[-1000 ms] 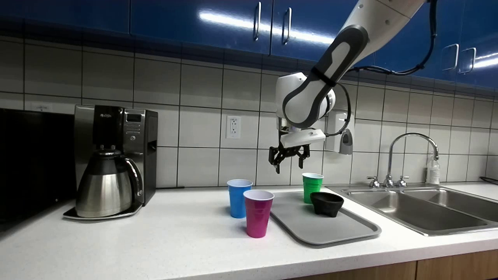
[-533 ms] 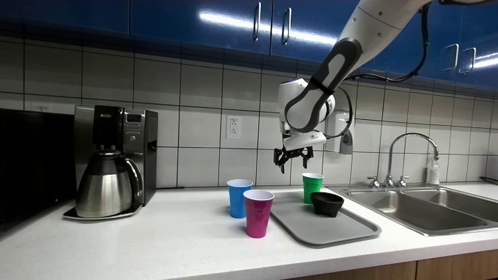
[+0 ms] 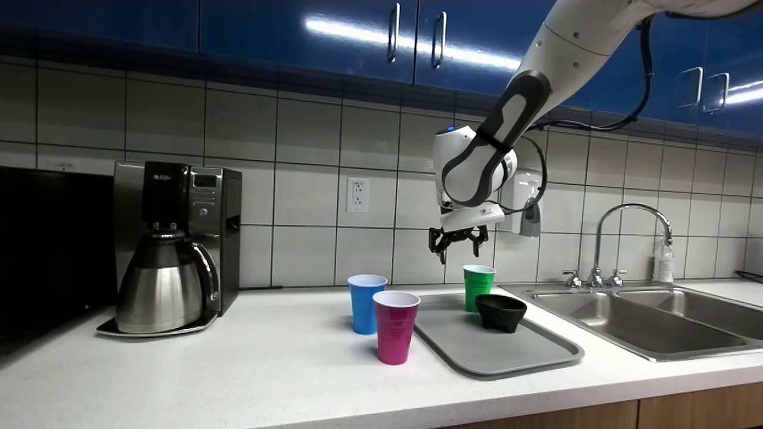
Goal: Remove the blue, purple and green cups from the tray
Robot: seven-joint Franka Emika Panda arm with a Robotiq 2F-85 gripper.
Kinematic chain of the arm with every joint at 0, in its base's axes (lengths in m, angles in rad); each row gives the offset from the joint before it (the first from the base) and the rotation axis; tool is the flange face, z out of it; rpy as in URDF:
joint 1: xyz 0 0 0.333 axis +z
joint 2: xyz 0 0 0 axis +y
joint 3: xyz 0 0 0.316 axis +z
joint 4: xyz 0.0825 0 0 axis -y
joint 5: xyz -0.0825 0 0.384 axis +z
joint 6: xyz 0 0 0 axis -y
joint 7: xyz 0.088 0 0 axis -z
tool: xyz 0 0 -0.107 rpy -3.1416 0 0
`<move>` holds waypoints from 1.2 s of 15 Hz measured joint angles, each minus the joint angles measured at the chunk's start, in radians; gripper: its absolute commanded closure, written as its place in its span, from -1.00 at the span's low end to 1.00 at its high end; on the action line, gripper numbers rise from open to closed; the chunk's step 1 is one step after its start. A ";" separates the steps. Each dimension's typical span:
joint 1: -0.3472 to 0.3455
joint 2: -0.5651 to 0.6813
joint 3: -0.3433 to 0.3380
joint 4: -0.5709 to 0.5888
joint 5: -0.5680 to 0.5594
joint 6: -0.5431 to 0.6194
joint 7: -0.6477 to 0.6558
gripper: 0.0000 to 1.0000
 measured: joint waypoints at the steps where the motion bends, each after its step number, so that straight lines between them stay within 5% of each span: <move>1: 0.000 0.005 -0.006 0.005 0.000 0.000 0.004 -1.00; 18: -0.050 0.075 -0.033 0.067 0.165 0.011 0.040 -1.00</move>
